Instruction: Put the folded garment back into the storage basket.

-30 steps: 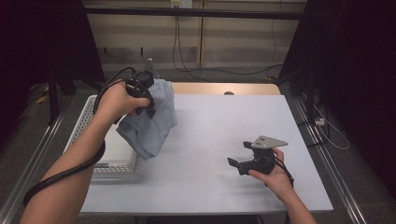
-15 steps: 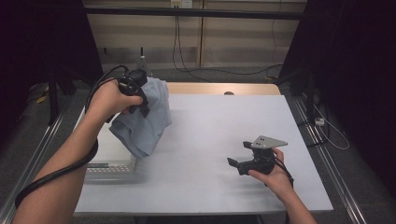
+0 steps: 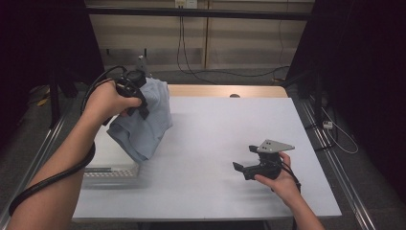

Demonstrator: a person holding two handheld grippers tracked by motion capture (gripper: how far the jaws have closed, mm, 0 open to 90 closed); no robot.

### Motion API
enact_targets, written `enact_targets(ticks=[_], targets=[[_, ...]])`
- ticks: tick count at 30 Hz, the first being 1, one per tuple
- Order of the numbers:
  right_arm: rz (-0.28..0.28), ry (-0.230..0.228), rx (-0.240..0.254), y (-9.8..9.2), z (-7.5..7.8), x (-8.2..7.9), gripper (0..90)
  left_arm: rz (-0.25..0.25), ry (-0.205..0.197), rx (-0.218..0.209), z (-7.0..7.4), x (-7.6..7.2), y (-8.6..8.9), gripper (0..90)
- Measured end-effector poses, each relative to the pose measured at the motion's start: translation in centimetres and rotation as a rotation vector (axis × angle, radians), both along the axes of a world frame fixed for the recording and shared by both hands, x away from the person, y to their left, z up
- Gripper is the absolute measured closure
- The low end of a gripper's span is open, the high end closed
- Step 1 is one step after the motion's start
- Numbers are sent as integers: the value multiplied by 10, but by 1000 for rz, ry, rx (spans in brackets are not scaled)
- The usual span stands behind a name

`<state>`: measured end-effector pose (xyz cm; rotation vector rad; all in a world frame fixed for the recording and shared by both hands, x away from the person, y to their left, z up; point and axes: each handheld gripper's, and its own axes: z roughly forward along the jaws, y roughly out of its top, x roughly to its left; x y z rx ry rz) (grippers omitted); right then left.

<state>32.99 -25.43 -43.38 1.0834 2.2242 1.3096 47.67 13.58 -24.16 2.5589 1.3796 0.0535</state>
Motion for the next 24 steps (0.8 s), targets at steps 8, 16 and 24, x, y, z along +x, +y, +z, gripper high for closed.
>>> enact_targets(ticks=[8, 16, 24], targets=[[-1, -3, -1, -1, 0, 0, 72, 6, 4, 5, 0, 1, 5, 734], [1, -4, -2, -1, 1, 0, 72, 18, 5, 2, 0, 1, 11, 734], [6, 0, -5, -1, 0, 0, 72, 22, 4, 3, 1, 1, 17, 734]])
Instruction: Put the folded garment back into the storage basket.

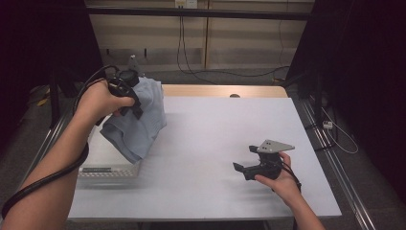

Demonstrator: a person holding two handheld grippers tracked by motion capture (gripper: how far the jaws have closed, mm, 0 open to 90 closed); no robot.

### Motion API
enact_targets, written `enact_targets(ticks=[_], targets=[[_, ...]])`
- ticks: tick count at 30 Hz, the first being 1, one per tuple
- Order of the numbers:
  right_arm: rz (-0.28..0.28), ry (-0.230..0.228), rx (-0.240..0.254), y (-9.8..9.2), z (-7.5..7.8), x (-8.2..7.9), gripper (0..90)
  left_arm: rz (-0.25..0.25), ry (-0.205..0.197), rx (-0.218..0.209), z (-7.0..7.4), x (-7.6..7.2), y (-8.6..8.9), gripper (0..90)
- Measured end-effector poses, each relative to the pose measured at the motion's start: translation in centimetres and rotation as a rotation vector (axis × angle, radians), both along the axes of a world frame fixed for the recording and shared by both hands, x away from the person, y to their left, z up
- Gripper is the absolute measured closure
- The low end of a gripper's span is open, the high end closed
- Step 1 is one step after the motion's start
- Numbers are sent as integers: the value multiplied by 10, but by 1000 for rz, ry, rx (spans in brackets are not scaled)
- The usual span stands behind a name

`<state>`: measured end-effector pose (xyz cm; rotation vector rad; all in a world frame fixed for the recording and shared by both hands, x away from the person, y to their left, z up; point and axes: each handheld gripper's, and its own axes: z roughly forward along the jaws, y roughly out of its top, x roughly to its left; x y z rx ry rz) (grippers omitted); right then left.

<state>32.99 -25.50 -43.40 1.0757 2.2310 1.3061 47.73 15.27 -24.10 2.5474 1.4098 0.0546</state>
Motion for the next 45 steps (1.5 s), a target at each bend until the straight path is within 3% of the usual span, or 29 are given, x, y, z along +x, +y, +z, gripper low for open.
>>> enact_targets(ticks=[24, 45], targets=[[-2, -1, 1, 0, 0, 0, 72, 41, 8, 17, -6, -1, 26, 733], [-1, 1, -2, 1, 0, 0, 72, 45, 21, 15, -18, -1, 35, 733]])
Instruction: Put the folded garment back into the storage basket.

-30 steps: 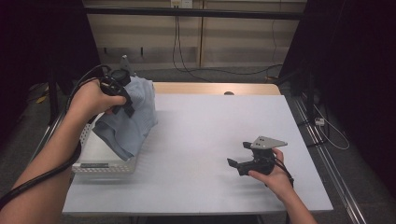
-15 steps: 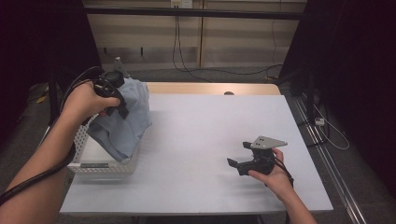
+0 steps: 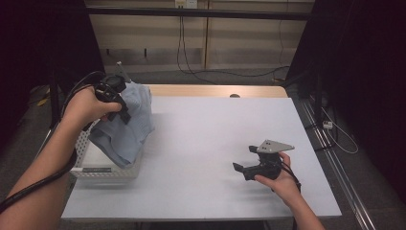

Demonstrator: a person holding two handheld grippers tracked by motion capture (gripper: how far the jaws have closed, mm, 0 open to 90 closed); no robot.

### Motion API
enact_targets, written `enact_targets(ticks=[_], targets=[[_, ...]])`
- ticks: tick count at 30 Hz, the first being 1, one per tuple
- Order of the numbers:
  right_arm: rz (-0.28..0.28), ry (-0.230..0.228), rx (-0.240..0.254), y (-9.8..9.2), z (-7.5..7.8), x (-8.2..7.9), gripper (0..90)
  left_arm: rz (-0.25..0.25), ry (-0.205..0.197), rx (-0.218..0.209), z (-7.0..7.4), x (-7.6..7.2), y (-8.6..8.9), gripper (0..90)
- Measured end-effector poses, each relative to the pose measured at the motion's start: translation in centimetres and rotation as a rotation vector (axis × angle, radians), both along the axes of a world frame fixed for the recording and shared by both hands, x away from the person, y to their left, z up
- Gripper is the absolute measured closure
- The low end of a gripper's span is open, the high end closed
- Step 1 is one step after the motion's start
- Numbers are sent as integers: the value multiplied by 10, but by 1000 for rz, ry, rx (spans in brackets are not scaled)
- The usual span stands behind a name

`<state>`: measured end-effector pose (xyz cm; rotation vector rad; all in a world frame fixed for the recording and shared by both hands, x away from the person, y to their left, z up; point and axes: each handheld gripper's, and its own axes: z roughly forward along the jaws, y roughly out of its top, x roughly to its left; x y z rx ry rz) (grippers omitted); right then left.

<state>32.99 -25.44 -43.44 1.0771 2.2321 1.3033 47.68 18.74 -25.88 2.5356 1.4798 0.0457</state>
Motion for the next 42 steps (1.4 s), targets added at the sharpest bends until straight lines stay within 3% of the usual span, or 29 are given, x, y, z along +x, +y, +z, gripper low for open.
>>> enact_targets(ticks=[5, 19, 36, 42], targets=[[1, 0, 1, 0, 0, 0, 72, 10, 3, -18, -1, -1, 6, 733], [4, -1, -1, 0, 0, 0, 72, 24, 1, -20, 6, -9, 20, 733], [13, -2, -3, 4, -1, 2, 72, 51, 14, -32, -1, -16, 36, 733], [19, 2, -7, 5, -1, 2, 72, 57, 34, -29, -10, -20, 42, 733]])
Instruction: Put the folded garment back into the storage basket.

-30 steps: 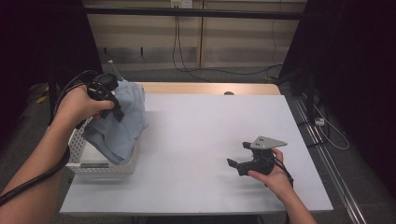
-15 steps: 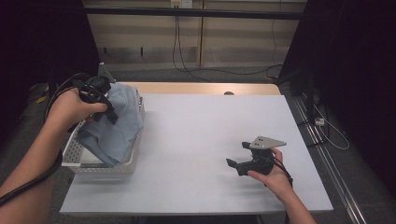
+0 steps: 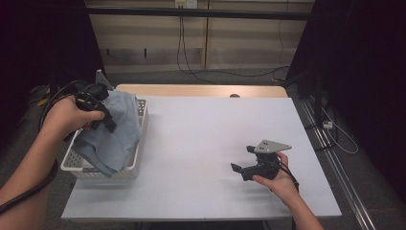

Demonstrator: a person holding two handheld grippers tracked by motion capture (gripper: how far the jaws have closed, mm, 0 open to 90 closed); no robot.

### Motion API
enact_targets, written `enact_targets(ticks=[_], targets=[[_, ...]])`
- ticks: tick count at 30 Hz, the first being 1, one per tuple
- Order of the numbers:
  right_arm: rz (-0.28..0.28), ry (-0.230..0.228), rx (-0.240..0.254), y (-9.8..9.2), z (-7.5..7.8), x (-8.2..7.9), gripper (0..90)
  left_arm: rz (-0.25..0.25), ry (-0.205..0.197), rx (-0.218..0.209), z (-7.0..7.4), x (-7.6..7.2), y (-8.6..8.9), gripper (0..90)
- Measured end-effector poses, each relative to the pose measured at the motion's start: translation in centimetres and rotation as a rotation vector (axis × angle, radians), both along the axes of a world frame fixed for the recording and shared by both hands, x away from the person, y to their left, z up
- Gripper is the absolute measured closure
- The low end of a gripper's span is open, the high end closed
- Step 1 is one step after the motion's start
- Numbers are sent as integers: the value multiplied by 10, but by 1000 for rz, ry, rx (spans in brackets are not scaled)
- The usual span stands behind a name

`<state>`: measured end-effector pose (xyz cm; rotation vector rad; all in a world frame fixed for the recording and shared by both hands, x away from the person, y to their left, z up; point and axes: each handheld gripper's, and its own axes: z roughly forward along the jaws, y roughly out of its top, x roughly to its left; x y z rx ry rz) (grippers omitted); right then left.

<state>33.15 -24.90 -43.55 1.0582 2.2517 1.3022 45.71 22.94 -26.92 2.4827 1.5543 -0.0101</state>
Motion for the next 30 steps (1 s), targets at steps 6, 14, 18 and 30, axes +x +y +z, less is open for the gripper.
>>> enact_targets(ticks=[6, 14, 18, 30], targets=[[-1, 1, 0, 0, 0, 0, 72, 4, 6, -2, -3, -2, 3, 733], [3, 2, 0, 0, -1, 1, 72, 12, 17, -10, -9, -2, 4, 733], [4, 2, 1, 1, -1, 1, 72, 20, 27, -15, -12, -1, 8, 733], [-2, 5, 3, 0, -1, 1, 72, 48, 45, -31, -20, 5, 17, 732]])
